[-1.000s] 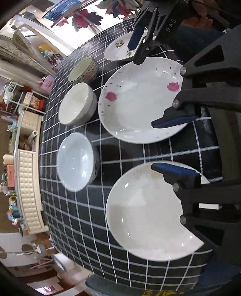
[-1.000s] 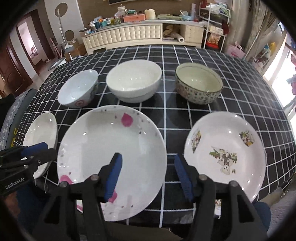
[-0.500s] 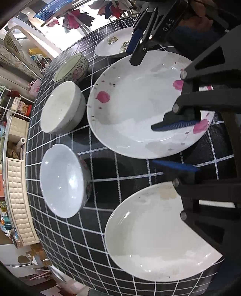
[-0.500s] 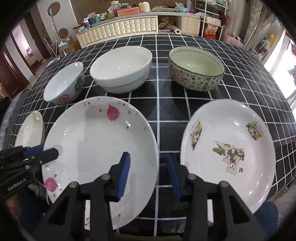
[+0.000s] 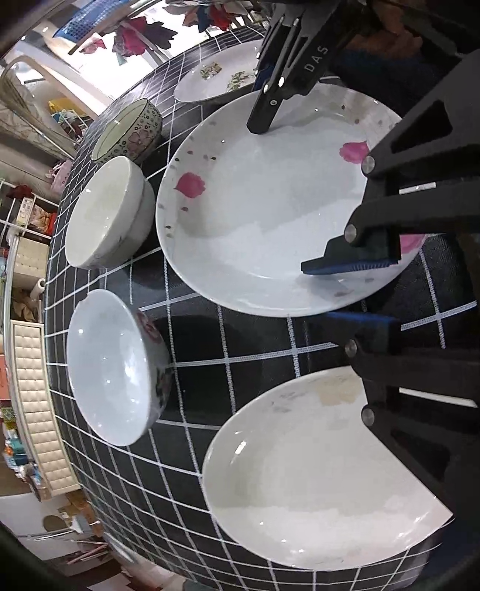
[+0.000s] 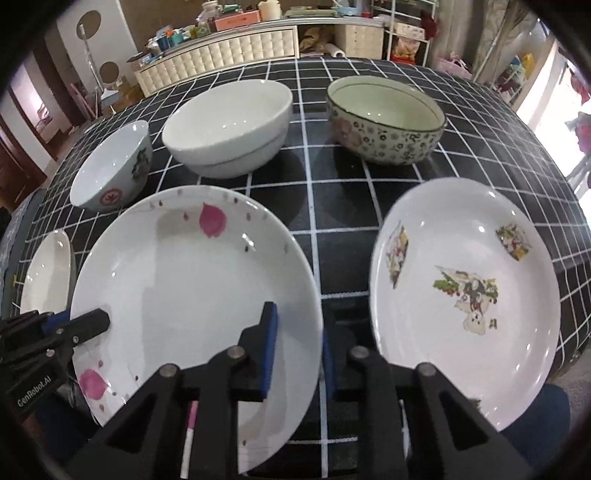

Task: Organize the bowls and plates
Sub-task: 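Lift the pink-petal plate with both tools and lower it onto the plain white plate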

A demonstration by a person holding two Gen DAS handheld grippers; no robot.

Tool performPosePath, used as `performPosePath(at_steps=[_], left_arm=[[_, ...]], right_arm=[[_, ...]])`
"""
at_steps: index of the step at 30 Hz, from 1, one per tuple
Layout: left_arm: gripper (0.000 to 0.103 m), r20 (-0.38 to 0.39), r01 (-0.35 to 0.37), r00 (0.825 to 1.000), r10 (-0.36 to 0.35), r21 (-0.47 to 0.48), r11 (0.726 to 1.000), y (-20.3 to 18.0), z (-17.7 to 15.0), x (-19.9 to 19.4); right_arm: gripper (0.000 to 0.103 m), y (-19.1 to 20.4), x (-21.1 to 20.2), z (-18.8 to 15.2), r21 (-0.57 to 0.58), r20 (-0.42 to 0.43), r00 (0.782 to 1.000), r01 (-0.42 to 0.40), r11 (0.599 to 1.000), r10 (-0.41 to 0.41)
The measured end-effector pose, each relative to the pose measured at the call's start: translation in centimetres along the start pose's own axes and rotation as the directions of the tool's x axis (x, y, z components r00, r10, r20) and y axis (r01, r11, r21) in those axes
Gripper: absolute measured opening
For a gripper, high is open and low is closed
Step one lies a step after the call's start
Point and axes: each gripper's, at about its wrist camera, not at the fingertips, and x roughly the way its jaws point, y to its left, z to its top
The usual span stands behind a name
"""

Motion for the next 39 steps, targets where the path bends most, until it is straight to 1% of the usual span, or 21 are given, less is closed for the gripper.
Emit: performPosePath(at_steps=[4,6,8,13,21,26,29,33,35,39], left_arm=[[0.016,0.013,-0.010,1.000,0.010,-0.001,1.000,0.0,-0.1,-0.6],[0.016,0.027,0.000,1.000,0.000,-0.001,1.000,0.0,-0.1,-1.0],[0.016,0.049,0.007,0.999,-0.007,0.006,1.000,0.1,-0.3,-1.9],[0.016,0.071,-0.015,0.997,0.014,0.002,1.000,0.9,-0.6,-3.5],[0.016,0.101,-0.035,0.994,0.042,-0.070,0.997,4.6,-1.9,-6.2],[0.016,0.105,-0.060,0.992,0.072,-0.113,0.992,7.9,-3.4,-8.1],[0.016,0.110,-0.075,0.990,0.092,-0.153,0.985,10.1,-4.3,-9.3],[0.016,0.110,-0.093,0.987,0.117,-0.201,0.975,12.5,-5.1,-10.0],[0.016,0.107,-0.090,0.987,0.117,-0.232,0.969,14.0,-5.7,-10.3],[0.016,0.096,-0.114,0.985,0.142,-0.256,0.960,15.7,-6.9,-10.7]], right_arm=[[0.025,0.1,-0.8,0.0,0.011,0.011,1.000,-0.012,1.000,0.012],[0.025,0.2,-1.3,0.0,0.016,0.016,1.000,-0.023,1.000,0.023],[0.025,0.7,-2.0,0.1,0.005,0.034,0.999,-0.025,1.000,0.025],[0.025,2.3,-3.2,0.4,-0.026,0.056,0.997,-0.050,0.998,0.051],[0.025,7.5,-3.0,1.0,-0.089,0.060,0.993,-0.098,0.991,0.104],[0.025,11.1,-2.4,1.0,-0.142,0.042,0.990,-0.126,0.982,0.133],[0.025,13.0,-1.9,1.1,-0.165,0.026,0.988,-0.147,0.975,0.153],[0.025,15.4,-1.1,1.1,-0.200,0.014,0.987,-0.155,0.968,0.161],[0.025,16.4,-0.6,1.1,-0.215,0.006,0.987,-0.155,0.964,0.160],[0.025,18.1,-0.1,1.0,-0.239,-0.009,0.989,-0.146,0.960,0.149]])
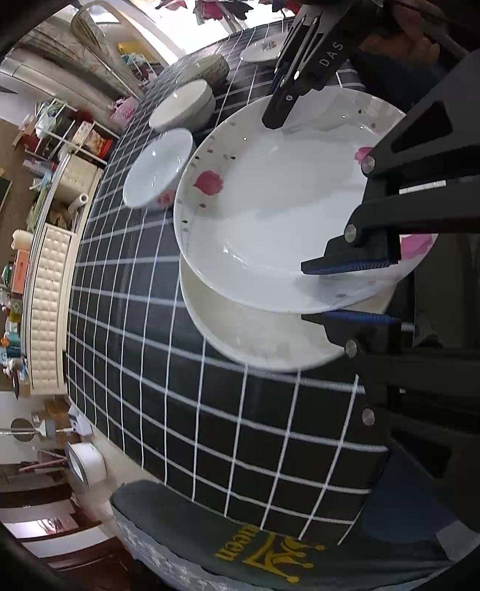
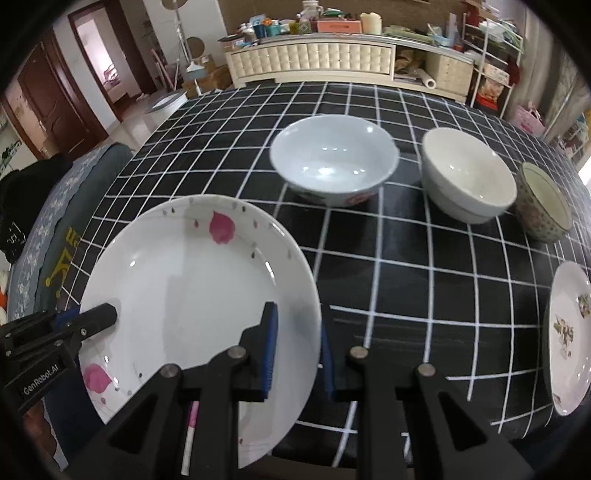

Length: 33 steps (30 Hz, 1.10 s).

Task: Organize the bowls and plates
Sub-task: 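Lift the pink-petal plate with both tools and lower it onto the plain white plate, then open both tools and raise them off the plate stack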

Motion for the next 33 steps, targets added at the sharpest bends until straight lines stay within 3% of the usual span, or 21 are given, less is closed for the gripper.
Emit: performPosePath(at_steps=[8,17,25,33], left_arm=[[0.016,-0.003,-0.009,1.000,0.008,-0.033,0.999,2.6,-0.4,0.4],[0.016,-0.007,-0.027,1.000,0.027,-0.026,0.999,3.0,0.3,1.6],[0.016,-0.012,-0.058,0.998,0.058,-0.020,0.998,3.0,0.7,2.2],[0.018,-0.025,-0.054,0.998,0.053,-0.042,0.998,2.7,0.0,1.7]], right_arm=[[0.025,1.7,1.5,0.2,-0.027,-0.029,0.999,0.020,0.999,-0.021],[0.025,2.2,2.2,0.3,-0.045,-0.029,0.999,0.042,0.998,-0.044],[0.026,2.0,2.6,-0.1,-0.056,-0.053,0.998,0.028,0.998,-0.031],[0.026,1.1,0.7,-0.3,-0.002,-0.011,1.000,-0.020,1.000,0.020]])
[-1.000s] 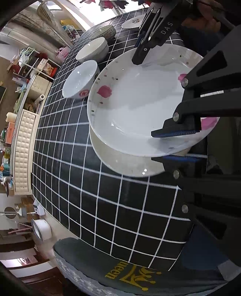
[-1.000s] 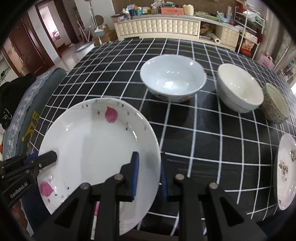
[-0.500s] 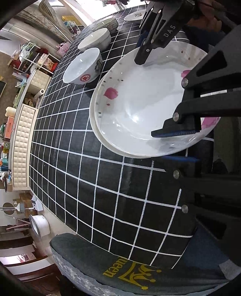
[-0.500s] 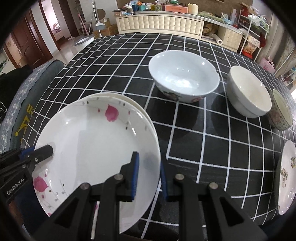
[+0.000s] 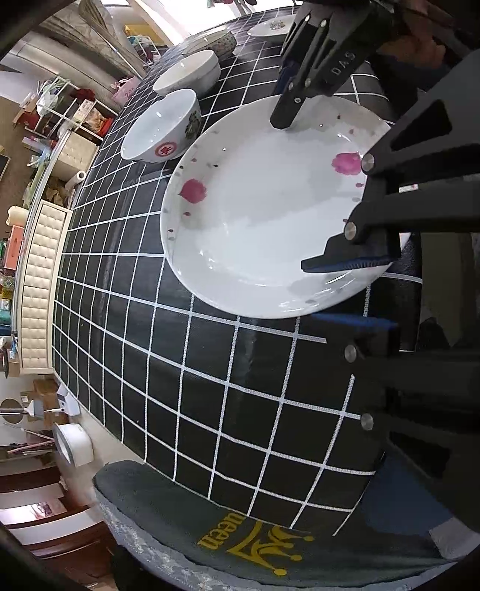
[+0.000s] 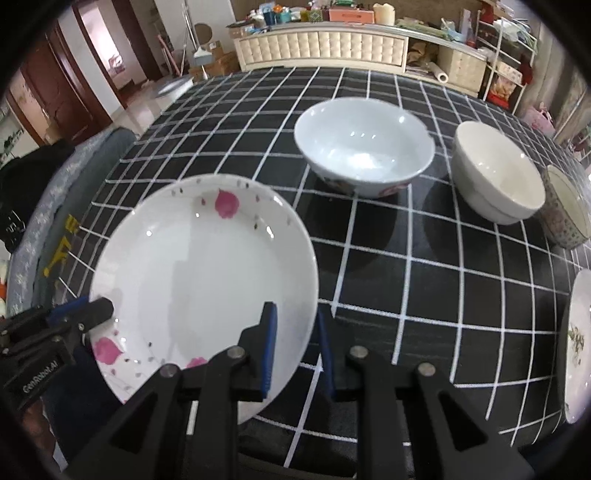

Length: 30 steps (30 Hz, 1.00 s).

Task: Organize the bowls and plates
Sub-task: 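Open both tools and raise them off the plate stack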

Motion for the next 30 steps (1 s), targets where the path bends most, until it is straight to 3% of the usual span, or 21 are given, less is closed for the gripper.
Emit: performPosePath(at_steps=[6,12,15,17,20,23,28,30], left_arm=[[0.022,0.031,-0.015,0.999,0.015,-0.008,1.000,-0.5,-0.1,-1.6],[0.026,0.118,0.023,0.993,-0.029,0.046,0.999,-3.0,0.2,-5.1],[0.026,0.151,0.038,0.987,-0.049,0.076,0.996,-4.8,0.4,-6.6],[0.026,0.171,0.048,0.983,-0.063,0.095,0.994,-5.9,0.5,-7.5],[0.027,0.203,0.055,0.976,-0.081,0.133,0.990,-7.9,0.5,-9.0],[0.038,0.230,0.063,0.968,-0.098,0.157,0.986,-9.5,0.5,-10.1],[0.039,0.266,0.079,0.954,-0.135,0.212,0.974,-12.8,0.6,-11.8],[0.047,0.279,0.078,0.949,-0.145,0.235,0.969,-14.3,0.6,-12.3]], right_arm=[[0.026,-0.6,-2.5,-0.2,0.019,0.042,0.999,-0.021,1.000,0.020],[0.027,-1.3,-5.7,-0.1,0.014,0.098,0.995,-0.009,1.000,0.007],[0.039,-2.1,-8.0,-0.3,0.023,0.155,0.988,0.009,1.000,-0.012],[0.053,-2.7,-9.6,-0.4,0.028,0.194,0.981,0.018,0.999,-0.023],[0.060,-4.0,-11.9,-0.7,0.040,0.244,0.969,0.037,0.998,-0.046],[0.064,-5.6,-13.5,-1.0,0.065,0.266,0.962,0.051,0.997,-0.066],[0.074,-8.2,-15.8,-1.6,0.097,0.302,0.947,0.082,0.992,-0.108],[0.075,-9.4,-16.6,-2.0,0.107,0.308,0.943,0.094,0.990,-0.123]])
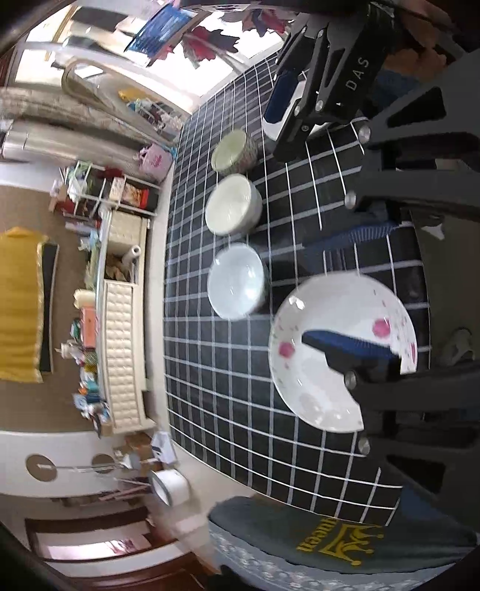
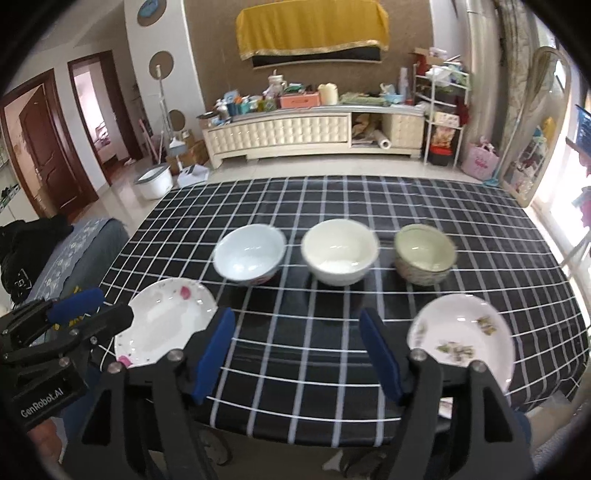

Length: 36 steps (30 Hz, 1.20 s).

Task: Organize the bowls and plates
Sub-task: 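Open both tools and raise them off the plate stack, then lower both tools onto the cartoon-print plate and grip its rim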

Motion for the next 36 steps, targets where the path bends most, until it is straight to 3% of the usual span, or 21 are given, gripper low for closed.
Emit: performPosePath(at_steps=[13,24,36], left_arm=[[0.048,0.029,0.082,0.996,-0.085,0.114,0.990,-8.9,2.1,0.5],[0.048,-0.043,0.164,0.986,-0.159,0.182,0.970,-16.6,3.6,4.6],[0.048,-0.180,0.193,0.971,-0.156,0.211,0.958,-21.4,2.9,11.2]], right_arm=[[0.077,-7.8,-2.4,0.3,0.062,0.007,0.997,0.082,0.995,-0.083],[0.077,-14.6,-1.6,-0.4,0.140,-0.048,0.989,0.147,0.979,-0.141],[0.077,-20.4,2.3,-3.4,0.201,-0.181,0.973,0.180,0.963,-0.144]])
